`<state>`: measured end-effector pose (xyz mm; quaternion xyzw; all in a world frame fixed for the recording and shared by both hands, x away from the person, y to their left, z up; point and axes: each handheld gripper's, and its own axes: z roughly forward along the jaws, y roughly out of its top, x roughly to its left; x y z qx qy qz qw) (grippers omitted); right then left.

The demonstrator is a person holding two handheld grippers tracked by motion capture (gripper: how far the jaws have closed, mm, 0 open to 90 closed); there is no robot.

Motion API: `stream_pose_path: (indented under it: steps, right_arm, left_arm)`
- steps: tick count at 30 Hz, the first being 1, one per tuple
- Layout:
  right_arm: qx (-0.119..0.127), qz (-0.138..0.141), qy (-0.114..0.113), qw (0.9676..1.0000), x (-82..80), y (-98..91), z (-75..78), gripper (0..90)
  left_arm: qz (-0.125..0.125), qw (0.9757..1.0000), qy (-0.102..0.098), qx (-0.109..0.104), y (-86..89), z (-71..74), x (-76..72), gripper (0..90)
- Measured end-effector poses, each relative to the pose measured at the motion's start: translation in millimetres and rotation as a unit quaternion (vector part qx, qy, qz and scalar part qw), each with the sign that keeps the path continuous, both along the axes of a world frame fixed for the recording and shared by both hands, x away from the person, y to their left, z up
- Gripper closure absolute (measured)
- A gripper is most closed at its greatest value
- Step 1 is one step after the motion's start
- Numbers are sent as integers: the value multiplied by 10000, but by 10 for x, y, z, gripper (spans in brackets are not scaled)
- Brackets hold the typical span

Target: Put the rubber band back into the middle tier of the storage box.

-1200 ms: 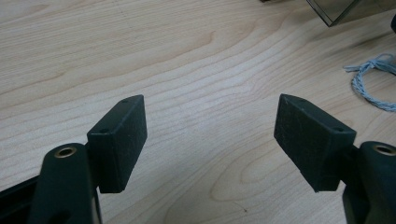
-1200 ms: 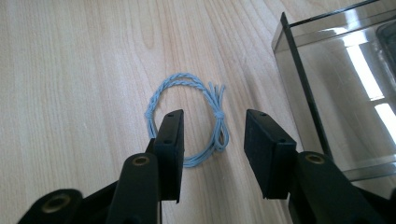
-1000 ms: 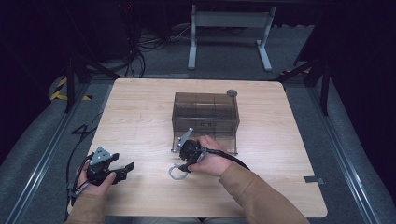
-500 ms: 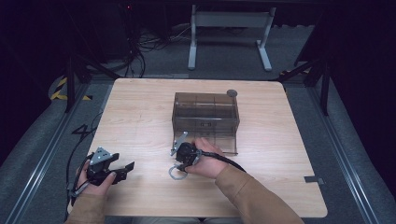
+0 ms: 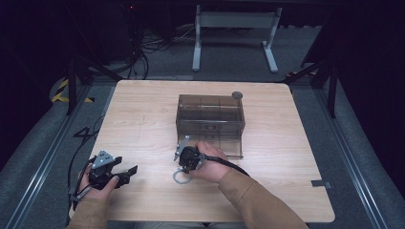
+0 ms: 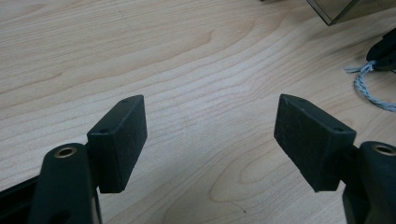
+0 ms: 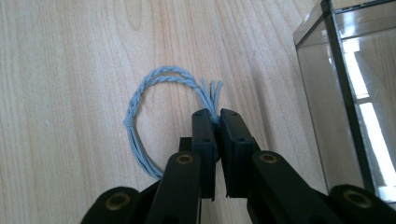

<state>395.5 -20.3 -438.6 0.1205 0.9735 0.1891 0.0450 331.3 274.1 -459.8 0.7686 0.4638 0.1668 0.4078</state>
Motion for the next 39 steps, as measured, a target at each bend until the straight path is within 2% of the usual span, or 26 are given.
stream_pose_path:
  steps: [7, 10, 11, 14, 15, 18, 19, 28, 30, 39]
  right_arm:
    - [31, 85, -30, 10000, -13, 10, 17, 864]
    - [60, 91, 39, 9999, -32, 9, 47, 865]
    - [70, 51, 103, 9999, -49, 6, 70, 865]
    - [100, 127, 51, 9999, -57, -11, 120, 865]
    - [87, 79, 99, 9999, -71, -19, 146, 864]
    - [141, 133, 2, 9998, -76, -51, 224, 865]
    - [125, 71, 50, 9999, -90, -58, 254, 864]
    - [248, 150, -90, 9995, -116, -107, 428, 864]
    - [255, 79, -103, 9996, -126, -120, 468, 864]
    - [366, 93, -155, 9992, -145, -155, 613, 864]
  left_arm:
    - [11, 10000, -16, -7, 5, 0, 0, 265]
    - [15, 10000, -17, -13, 5, 0, 1, 265]
    - [17, 10000, -18, -14, 5, 0, 0, 265]
    - [16, 10000, -15, -8, 6, 2, -2, 265]
    - [15, 10000, -15, -9, 5, 1, -2, 265]
    - [17, 10000, -17, -11, 5, 0, 0, 265]
    - [19, 10000, -17, -11, 4, 1, 0, 265]
    - [9, 10000, -4, 3, 3, 2, 0, 265]
    - [6, 10000, -3, 3, 2, 2, 0, 265]
    - [-2, 10000, -1, 10, 2, 3, 0, 265]
